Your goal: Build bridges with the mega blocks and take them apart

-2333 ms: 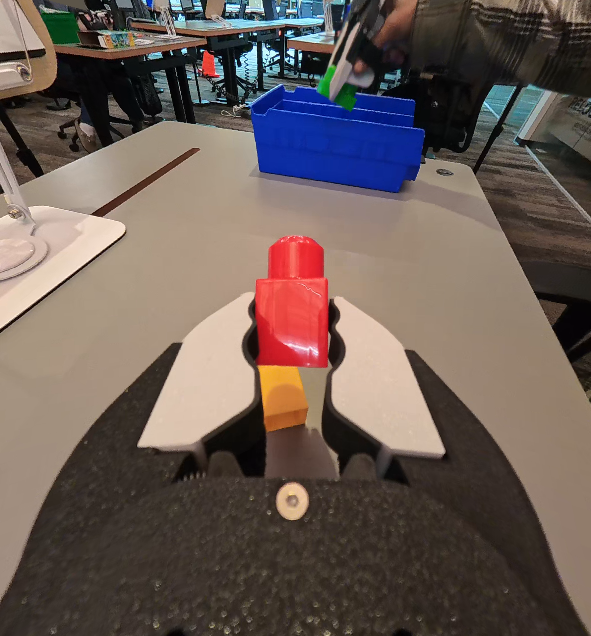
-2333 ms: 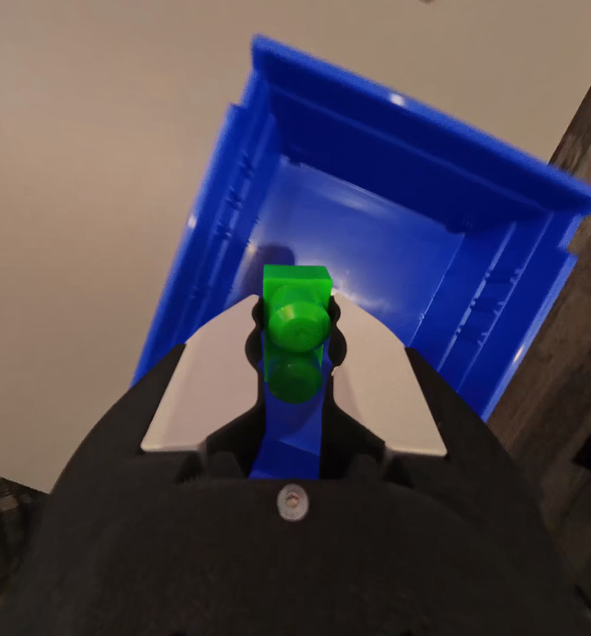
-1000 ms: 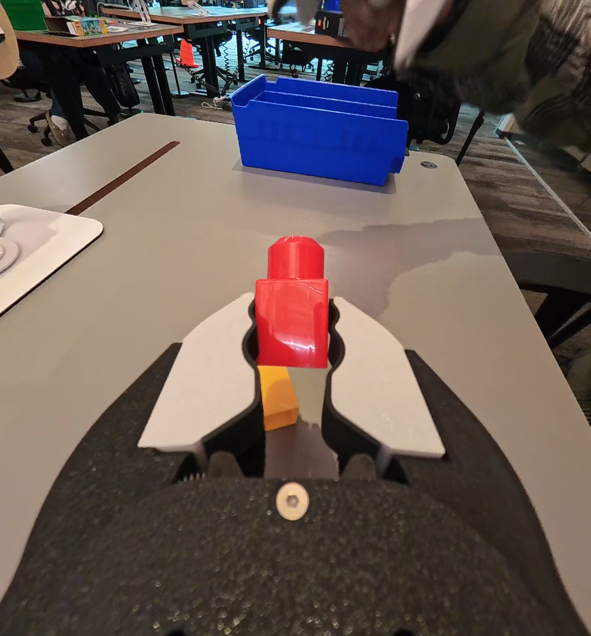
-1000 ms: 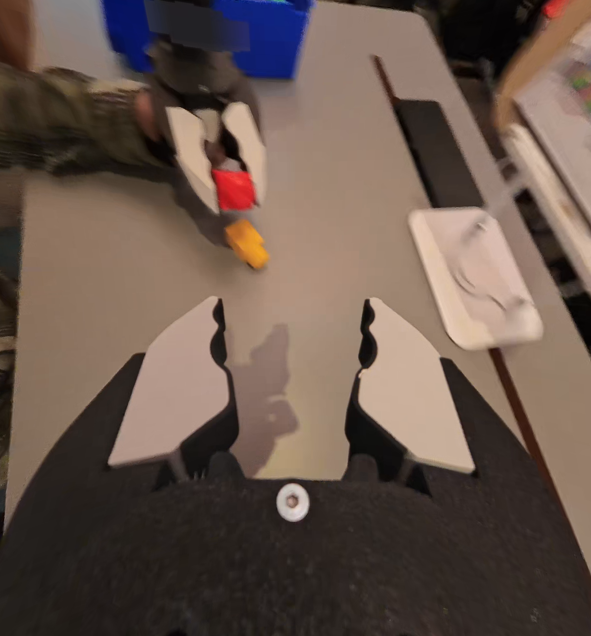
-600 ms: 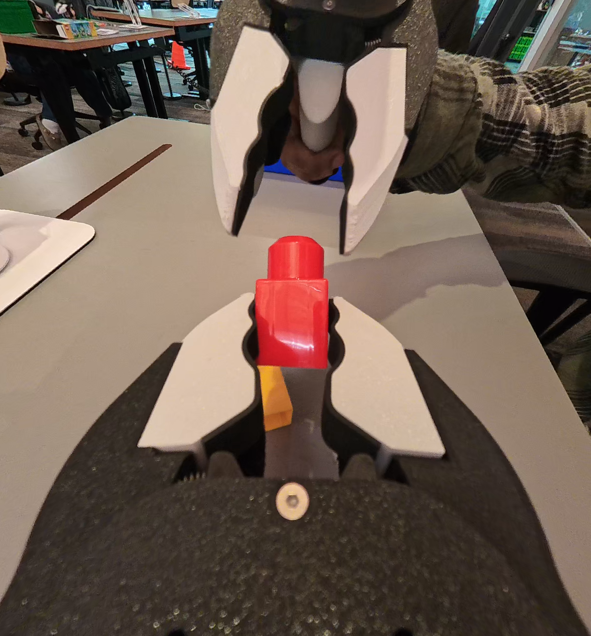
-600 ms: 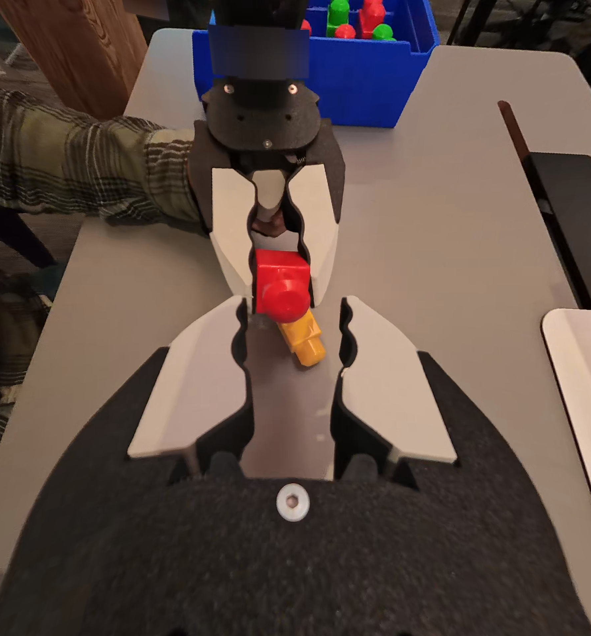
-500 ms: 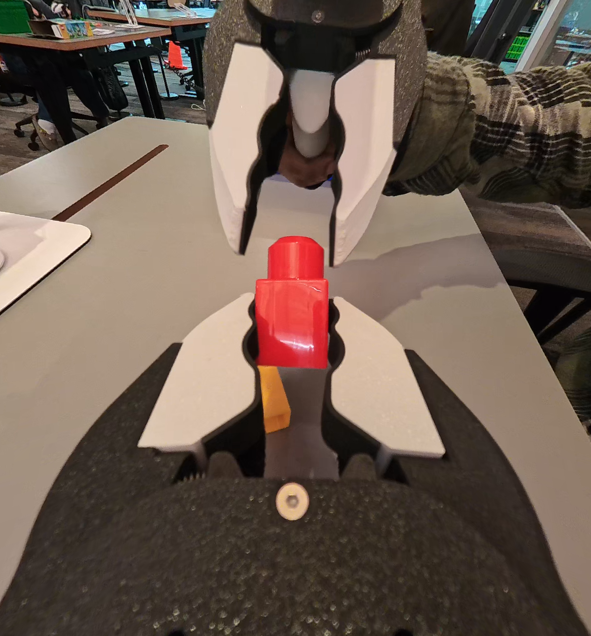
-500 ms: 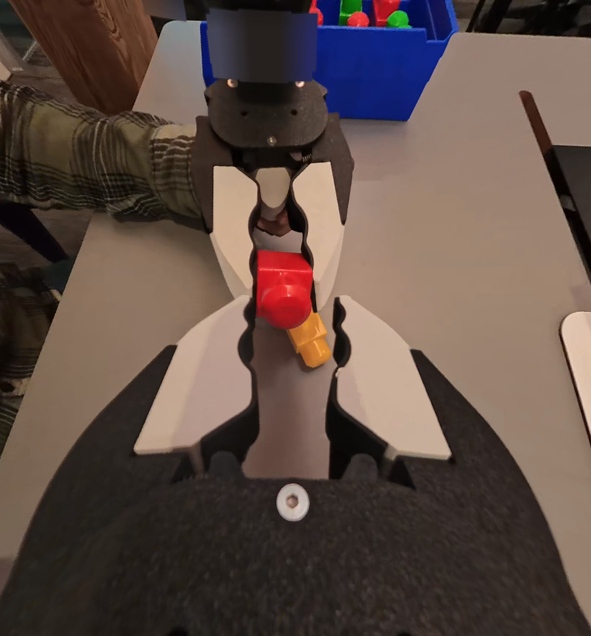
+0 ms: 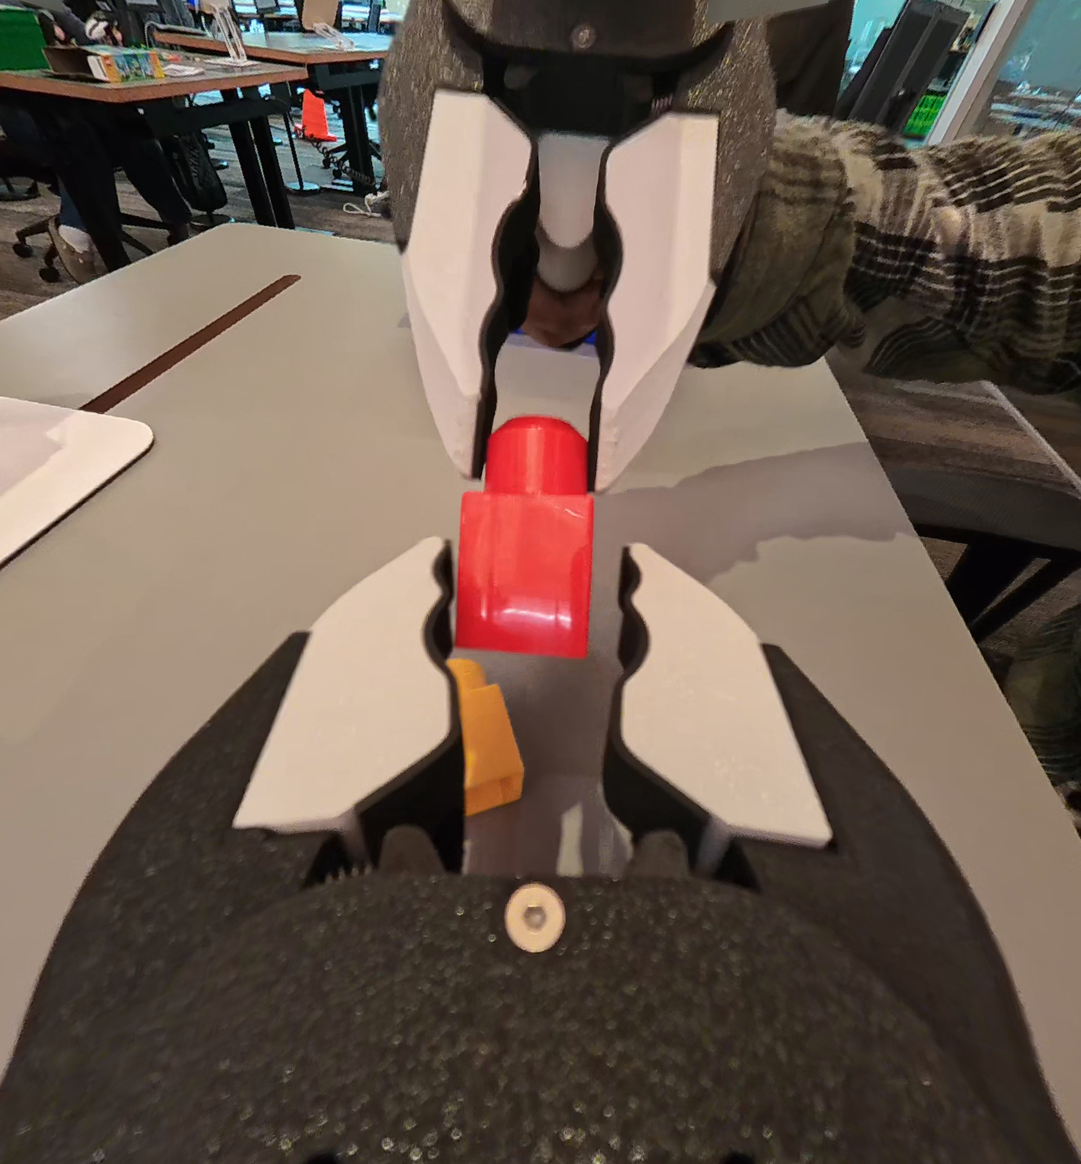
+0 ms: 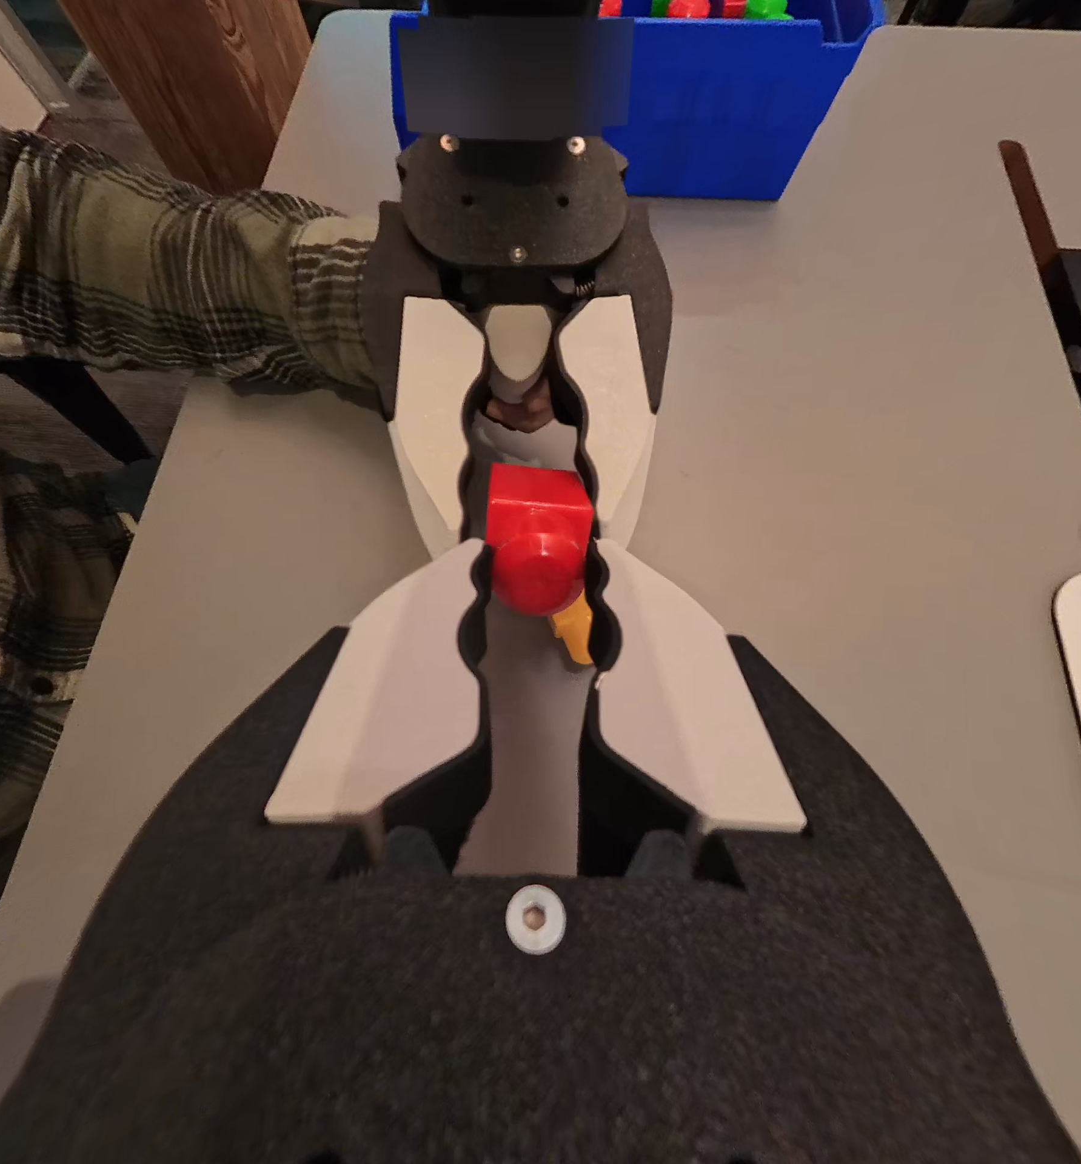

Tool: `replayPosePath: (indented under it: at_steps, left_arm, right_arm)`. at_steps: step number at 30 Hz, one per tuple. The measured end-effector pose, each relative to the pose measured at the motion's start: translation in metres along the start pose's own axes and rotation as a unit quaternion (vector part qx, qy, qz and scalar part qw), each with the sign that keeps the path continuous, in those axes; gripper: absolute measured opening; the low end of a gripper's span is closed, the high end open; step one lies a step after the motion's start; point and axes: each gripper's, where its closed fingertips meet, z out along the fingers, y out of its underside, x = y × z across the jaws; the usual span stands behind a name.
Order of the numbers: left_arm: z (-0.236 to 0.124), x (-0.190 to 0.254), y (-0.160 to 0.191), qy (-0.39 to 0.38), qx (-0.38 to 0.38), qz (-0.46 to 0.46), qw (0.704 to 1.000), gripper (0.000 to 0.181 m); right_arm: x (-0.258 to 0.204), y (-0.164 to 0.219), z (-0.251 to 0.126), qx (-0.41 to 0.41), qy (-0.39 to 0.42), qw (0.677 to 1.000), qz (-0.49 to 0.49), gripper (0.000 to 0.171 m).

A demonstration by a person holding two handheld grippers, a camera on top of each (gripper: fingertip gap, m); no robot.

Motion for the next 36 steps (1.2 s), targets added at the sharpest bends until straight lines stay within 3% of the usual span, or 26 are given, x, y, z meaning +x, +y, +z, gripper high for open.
replayPosePath:
  at_steps: [3,7,13,17,20,23,27,36]
  left_arm:
    - [0.003,-0.003,0.004,-0.012,-0.013,0.001,1.000,0.069]
    - [-0.001,-0.006,0.002,-0.025,-0.008,0.003,1.000,0.076]
    - [-0.011,-0.009,-0.003,-0.035,0.006,-0.002,0.999,0.079]
    - [-0.011,-0.009,-0.004,-0.034,0.006,-0.002,0.999,0.078]
    - [-0.010,-0.008,-0.003,-0.031,0.003,-0.001,1.000,0.076]
    - [-0.009,-0.008,-0.002,-0.029,0.001,-0.001,1.000,0.075]
    - [-0.007,-0.009,0.001,-0.028,-0.005,-0.004,1.000,0.073]
    - [-0.006,-0.010,0.006,-0.024,-0.013,-0.008,1.000,0.070]
  right_arm:
    - [0.005,0.000,-0.016,0.005,0.017,1.000,0.012,0.028]
    - [0.017,0.015,-0.067,-0.014,0.074,0.997,0.032,0.028]
    - [0.036,0.084,-0.215,-0.092,0.217,0.964,0.123,0.028]
    - [0.029,0.150,-0.318,-0.146,0.304,0.917,0.215,0.028]
    - [0.013,0.209,-0.365,-0.189,0.336,0.878,0.284,0.028]
    - [-0.009,0.271,-0.384,-0.249,0.333,0.839,0.352,0.029]
    - [-0.030,0.331,-0.382,-0.307,0.304,0.803,0.411,0.029]
    - [-0.040,0.384,-0.359,-0.357,0.260,0.781,0.442,0.029]
